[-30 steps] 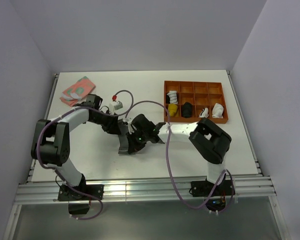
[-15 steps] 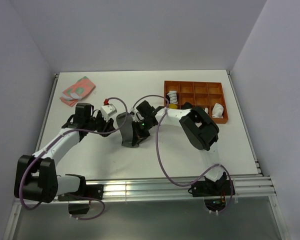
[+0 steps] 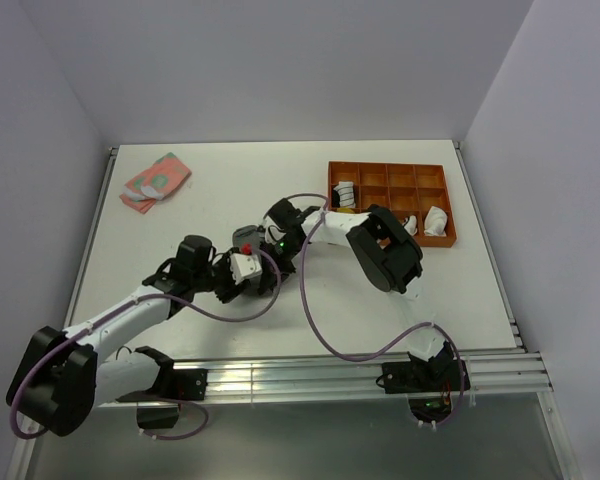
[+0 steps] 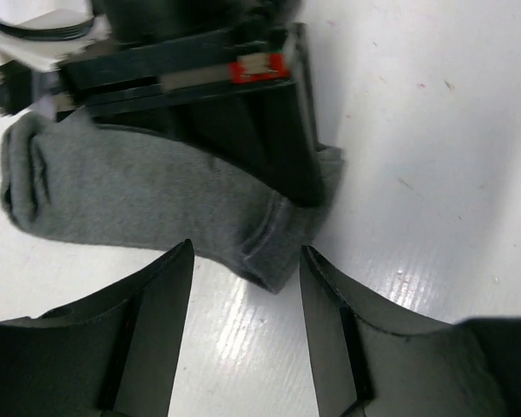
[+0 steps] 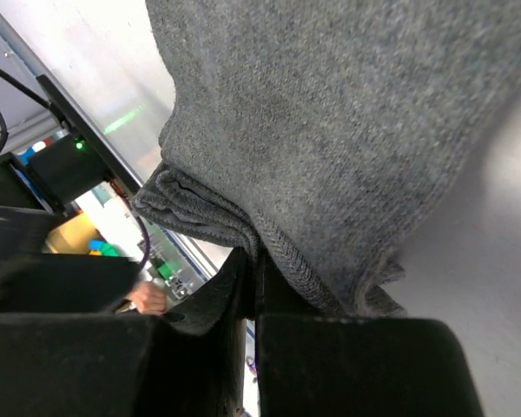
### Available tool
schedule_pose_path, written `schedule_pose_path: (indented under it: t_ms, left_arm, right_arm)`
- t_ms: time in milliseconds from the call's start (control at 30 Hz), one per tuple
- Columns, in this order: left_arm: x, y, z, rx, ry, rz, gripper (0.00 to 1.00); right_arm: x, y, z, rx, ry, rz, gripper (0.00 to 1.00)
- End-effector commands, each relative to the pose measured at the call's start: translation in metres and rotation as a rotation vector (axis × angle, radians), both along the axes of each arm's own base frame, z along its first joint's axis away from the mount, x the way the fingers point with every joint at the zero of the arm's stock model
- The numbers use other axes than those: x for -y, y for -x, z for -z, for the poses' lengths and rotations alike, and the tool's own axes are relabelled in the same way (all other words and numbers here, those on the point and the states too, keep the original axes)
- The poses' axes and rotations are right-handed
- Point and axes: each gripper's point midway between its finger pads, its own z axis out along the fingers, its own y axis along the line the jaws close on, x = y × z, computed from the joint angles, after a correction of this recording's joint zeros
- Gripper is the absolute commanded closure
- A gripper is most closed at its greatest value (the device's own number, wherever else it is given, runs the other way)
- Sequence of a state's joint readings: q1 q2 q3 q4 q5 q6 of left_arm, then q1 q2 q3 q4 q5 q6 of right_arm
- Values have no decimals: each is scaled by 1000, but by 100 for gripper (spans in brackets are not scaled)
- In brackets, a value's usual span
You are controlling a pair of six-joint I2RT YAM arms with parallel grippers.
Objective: Roll the socks
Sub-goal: Roll the sock at the center of the board.
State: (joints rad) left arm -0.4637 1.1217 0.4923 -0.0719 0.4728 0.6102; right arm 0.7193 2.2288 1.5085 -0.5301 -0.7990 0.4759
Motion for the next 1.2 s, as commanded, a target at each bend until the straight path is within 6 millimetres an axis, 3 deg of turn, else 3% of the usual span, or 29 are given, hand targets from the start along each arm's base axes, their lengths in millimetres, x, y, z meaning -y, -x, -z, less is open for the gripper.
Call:
schedule_pose_path:
  t_ms: [0,367,800,1167]
  left_arm:
    - [7,-1,-1,107,-38,48,42]
    - [15,17,31,57,-119,172,43]
    - [17,25,53,-11,-155,232,45]
    - [19,28,60,-69,-193,286,48]
  right_arm:
    - [-1,-2,4,-41,22,18,100]
    - [-3,2,-3,-86,6,7,100]
    - [2,7,-10,-97,-15,-7,100]
    - [8,15,-23,-96,-28,-25,100]
